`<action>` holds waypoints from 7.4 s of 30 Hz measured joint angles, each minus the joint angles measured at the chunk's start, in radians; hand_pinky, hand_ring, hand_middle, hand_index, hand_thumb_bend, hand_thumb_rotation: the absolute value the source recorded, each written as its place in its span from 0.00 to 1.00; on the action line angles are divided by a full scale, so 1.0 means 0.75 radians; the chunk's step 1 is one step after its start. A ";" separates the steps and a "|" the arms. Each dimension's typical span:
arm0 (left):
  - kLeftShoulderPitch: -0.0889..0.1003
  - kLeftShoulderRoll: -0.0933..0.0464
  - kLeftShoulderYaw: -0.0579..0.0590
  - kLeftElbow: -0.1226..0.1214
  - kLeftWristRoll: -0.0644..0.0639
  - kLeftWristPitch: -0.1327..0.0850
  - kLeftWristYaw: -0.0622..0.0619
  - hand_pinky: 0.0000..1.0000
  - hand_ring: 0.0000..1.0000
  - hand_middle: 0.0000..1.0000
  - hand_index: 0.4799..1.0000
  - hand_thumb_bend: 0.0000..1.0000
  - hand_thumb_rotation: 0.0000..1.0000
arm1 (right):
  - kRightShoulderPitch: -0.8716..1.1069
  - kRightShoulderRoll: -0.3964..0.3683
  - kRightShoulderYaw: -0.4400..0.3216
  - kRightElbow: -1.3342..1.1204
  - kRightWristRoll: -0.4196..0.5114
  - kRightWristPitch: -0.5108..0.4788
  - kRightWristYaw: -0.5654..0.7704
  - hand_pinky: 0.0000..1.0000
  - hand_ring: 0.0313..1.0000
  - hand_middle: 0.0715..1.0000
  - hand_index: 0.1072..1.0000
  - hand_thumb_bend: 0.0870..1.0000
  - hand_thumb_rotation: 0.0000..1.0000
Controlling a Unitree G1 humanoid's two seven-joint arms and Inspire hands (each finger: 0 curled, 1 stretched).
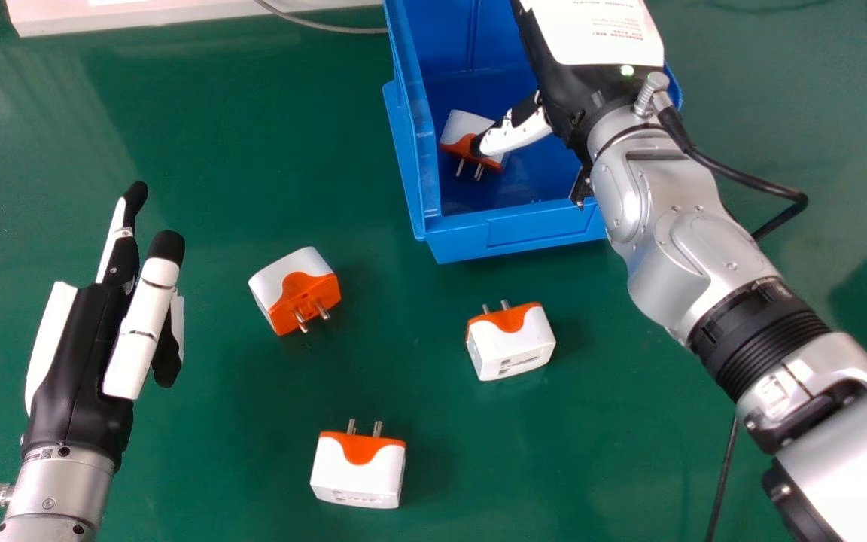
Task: Pick all objects and put in blue box
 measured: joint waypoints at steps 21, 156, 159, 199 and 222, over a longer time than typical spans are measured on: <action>-0.028 -0.063 0.047 -0.128 -0.400 0.308 -0.039 0.00 0.00 0.00 1.00 0.67 1.00 | 0.497 -0.039 -0.109 -0.785 -0.009 0.144 0.016 0.91 0.99 1.00 1.00 0.53 0.37; -0.064 -0.161 0.072 -0.137 -0.392 0.342 -0.006 0.00 0.00 0.00 1.00 0.65 1.00 | 1.160 -0.063 0.000 -0.976 -0.166 0.140 0.180 0.87 0.93 0.96 0.89 0.47 0.40; -0.063 -0.161 0.072 -0.141 -0.393 0.343 -0.006 0.00 0.00 0.00 1.00 0.65 1.00 | 1.141 -0.066 0.004 -0.948 -0.171 0.137 0.182 0.87 0.93 0.95 0.88 0.47 0.40; -0.059 -0.161 0.067 -0.154 -0.392 0.344 -0.005 0.00 0.00 0.00 1.00 0.65 1.00 | 0.884 -0.133 0.078 -0.758 -0.216 0.068 0.292 0.78 0.88 0.90 0.82 0.47 0.38; -0.051 -0.161 0.065 -0.193 -0.391 0.354 -0.001 0.00 0.00 0.00 1.00 0.65 1.00 | 0.826 -0.166 0.155 -0.768 -0.229 -0.027 0.384 0.74 0.85 0.86 0.78 0.35 0.13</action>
